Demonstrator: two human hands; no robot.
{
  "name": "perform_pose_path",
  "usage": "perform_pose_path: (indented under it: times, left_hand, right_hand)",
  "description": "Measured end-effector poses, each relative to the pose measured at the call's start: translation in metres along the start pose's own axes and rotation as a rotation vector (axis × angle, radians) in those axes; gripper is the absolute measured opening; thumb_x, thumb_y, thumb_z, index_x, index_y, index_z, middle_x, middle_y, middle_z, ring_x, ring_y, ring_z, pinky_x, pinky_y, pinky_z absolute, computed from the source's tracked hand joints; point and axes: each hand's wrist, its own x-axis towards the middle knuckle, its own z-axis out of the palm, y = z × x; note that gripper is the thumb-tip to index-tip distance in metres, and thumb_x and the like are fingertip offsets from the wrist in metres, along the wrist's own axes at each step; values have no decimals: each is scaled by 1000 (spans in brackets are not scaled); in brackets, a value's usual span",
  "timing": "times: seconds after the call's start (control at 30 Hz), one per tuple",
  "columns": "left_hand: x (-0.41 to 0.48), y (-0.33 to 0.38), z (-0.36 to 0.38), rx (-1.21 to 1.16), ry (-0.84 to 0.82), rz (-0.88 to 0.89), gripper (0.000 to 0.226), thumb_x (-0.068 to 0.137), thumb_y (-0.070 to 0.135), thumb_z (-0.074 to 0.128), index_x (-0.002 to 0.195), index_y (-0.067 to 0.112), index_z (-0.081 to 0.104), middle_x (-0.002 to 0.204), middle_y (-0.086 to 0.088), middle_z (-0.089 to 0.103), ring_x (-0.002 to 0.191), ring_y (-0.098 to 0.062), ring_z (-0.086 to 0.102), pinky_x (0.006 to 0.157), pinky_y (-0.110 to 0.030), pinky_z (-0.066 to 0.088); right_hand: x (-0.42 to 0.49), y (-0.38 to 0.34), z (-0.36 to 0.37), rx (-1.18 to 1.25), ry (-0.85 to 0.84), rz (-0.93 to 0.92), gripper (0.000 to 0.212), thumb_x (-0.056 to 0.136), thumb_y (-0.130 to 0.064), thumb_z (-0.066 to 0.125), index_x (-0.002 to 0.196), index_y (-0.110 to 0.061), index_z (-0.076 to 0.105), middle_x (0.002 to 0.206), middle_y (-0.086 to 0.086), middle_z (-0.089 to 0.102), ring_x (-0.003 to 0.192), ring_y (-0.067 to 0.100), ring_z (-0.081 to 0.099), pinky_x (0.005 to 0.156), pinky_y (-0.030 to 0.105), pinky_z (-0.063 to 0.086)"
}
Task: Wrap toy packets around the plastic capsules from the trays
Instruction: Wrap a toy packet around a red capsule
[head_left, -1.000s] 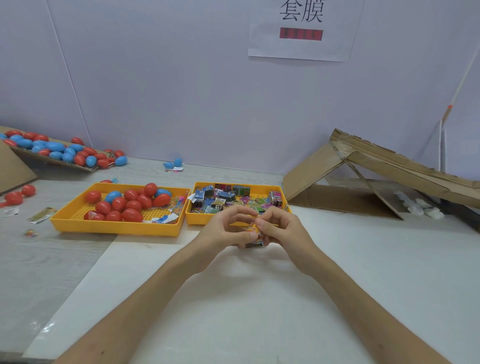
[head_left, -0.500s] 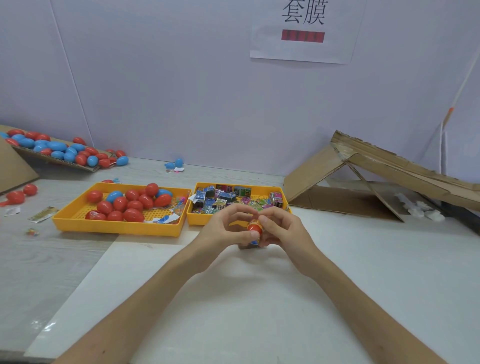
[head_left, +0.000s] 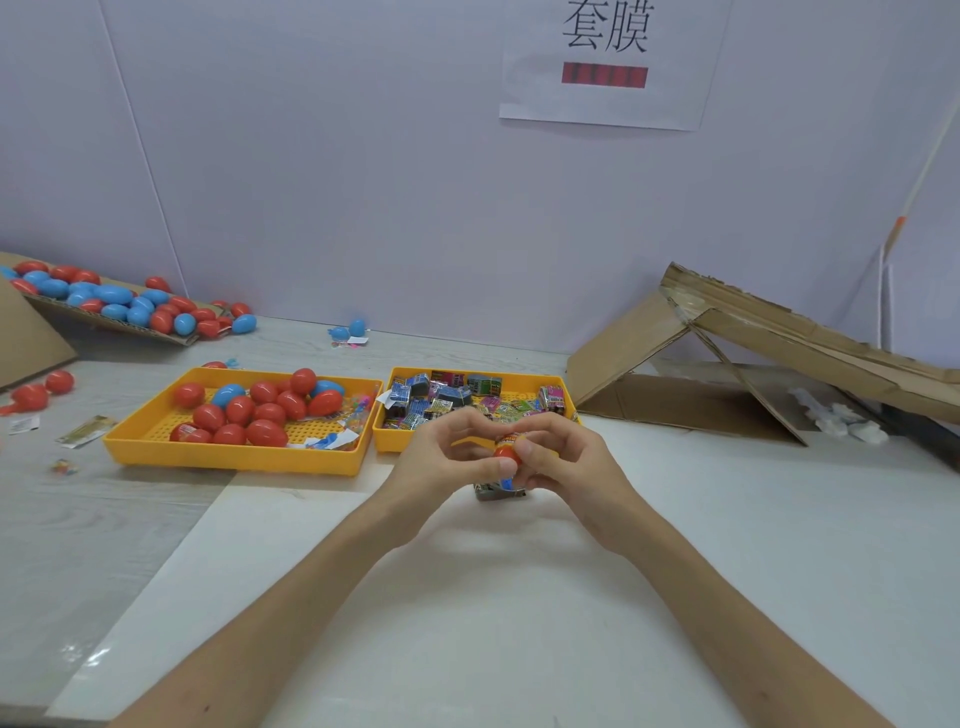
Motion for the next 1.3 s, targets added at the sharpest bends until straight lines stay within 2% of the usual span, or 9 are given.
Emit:
perform_pose_path:
  times: [0.27,0.47,0.57,0.67,0.8,0.97,1.07,1.17,1.3]
  left_hand:
    - [-1,-1,1,35,26,32,34,67,15,85,96,5,69,95,-5,77,91,-23,74,77,-27,59]
    - [-2,0,2,17,22,28,25,70,17,86,92,20,76,96,-5,77,91,-21,74,77,-25,57]
    - [-2,2,1,13,-1,9,26,78,17,84,101,26,78,102,-4,75,95,-21,72,82,-29,58]
    - [-1,4,1,-70,10,-42,28,86,23,77,114,20,73,112,-11,72,104,-28,71,84,-33,59]
    - [-1,4,1,-100,51,-92,38,85,27,69,120,12,67,116,-20,68,99,-29,71,82,-32,59]
    - [-1,1,1,-132,-19,-155,29,93,17,65,121,9,64,99,-14,71,87,-26,71,79,-32,59]
    - [-1,1,0,-126,-33,-159,28,95,13,64,123,11,65,101,-13,73,91,-30,73,80,-33,59]
    - [-1,1,0,-97,-15,-139,25,95,12,65,120,12,66,106,-16,73,94,-32,73,82,-33,59]
    - [-1,0,0,-94,-7,-128,22,96,8,63,117,10,67,101,-16,73,93,-32,72,82,-33,59]
  right_hand:
    - [-1,-1,1,46,-21,9,22,81,-34,77,101,-26,74,89,7,73,76,20,67,70,29,54]
    - [-1,0,0,70,-27,17,34,81,-34,79,109,-16,71,92,11,72,78,22,67,73,34,53]
    - [0,-1,1,107,-38,35,36,83,-29,76,113,-12,67,95,13,73,78,25,67,72,30,54]
    - [0,-2,0,118,-39,47,38,83,-23,73,118,-10,65,96,11,74,78,26,69,71,27,54]
    - [2,-1,-2,89,-8,31,43,81,-20,80,120,-10,64,106,13,73,86,29,71,78,37,55]
    - [2,-1,-3,63,28,-3,39,72,-14,80,110,-19,70,104,5,74,91,23,70,71,28,54]
    - [1,-1,-3,65,35,-9,37,71,-12,80,106,-21,72,103,4,74,92,23,69,76,33,56]
    - [1,-3,-2,72,43,0,30,75,-21,79,104,-22,73,107,4,74,92,25,71,75,30,56]
    - [1,-3,-2,85,67,2,25,80,-25,81,102,-19,72,103,9,74,91,28,72,76,32,56]
